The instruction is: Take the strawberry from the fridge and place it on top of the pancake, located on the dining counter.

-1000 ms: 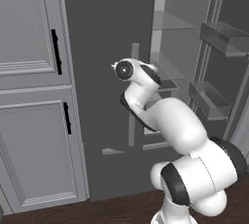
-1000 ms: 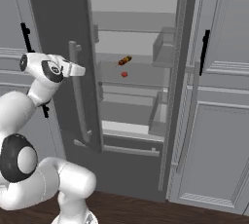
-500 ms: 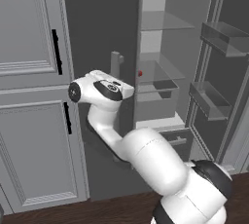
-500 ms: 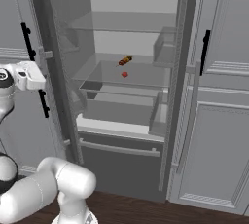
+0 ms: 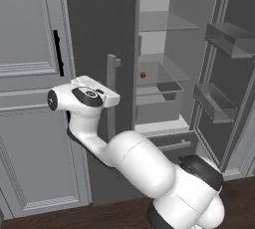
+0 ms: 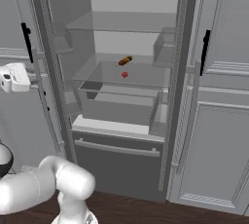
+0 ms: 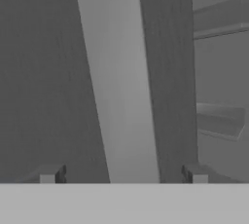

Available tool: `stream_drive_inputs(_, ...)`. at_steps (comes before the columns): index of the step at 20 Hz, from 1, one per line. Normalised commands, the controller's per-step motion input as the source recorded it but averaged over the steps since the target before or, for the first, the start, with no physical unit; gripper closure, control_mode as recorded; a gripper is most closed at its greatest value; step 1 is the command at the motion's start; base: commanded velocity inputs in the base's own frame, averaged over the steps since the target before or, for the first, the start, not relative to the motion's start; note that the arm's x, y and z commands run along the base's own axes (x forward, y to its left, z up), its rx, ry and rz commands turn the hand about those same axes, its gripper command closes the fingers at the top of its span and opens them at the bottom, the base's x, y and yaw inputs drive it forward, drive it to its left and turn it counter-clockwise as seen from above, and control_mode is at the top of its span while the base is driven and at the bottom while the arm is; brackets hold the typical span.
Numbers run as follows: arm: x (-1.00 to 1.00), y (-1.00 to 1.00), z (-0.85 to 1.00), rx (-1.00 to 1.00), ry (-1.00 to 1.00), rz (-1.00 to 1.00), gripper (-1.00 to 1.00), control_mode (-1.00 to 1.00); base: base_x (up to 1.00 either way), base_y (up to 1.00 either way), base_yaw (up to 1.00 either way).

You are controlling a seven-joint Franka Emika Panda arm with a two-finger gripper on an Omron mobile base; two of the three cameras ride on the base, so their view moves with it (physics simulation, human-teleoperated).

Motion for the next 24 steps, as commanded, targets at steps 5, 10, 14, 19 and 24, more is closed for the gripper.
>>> stream_drive_inputs(5, -0.58, -0.11, 0.01, 0.19, 0.02, 0.00, -1.00, -1.00, 0.00, 0.00, 0.00)
stream_drive_inputs(10, -1.00, -0.97, 0.00, 0.47, -0.01, 0.21, -1.00, -1.00, 0.00, 0.00, 0.00)
stream_drive_inputs(14, -0.76, -1.00, 0.03, 0.65, 0.00, 0.27, -1.00, -1.00, 0.00, 0.00, 0.00)
stream_drive_inputs(19, -0.30, -1.00, 0.17, 0.78, 0.13, 0.18, -1.00, -1.00, 0.00, 0.00, 0.00)
stream_drive_inputs(24, 0.20, -1.00, 0.23, 0.99, 0.34, 0.02, -1.00, -1.00, 0.00, 0.00, 0.00)
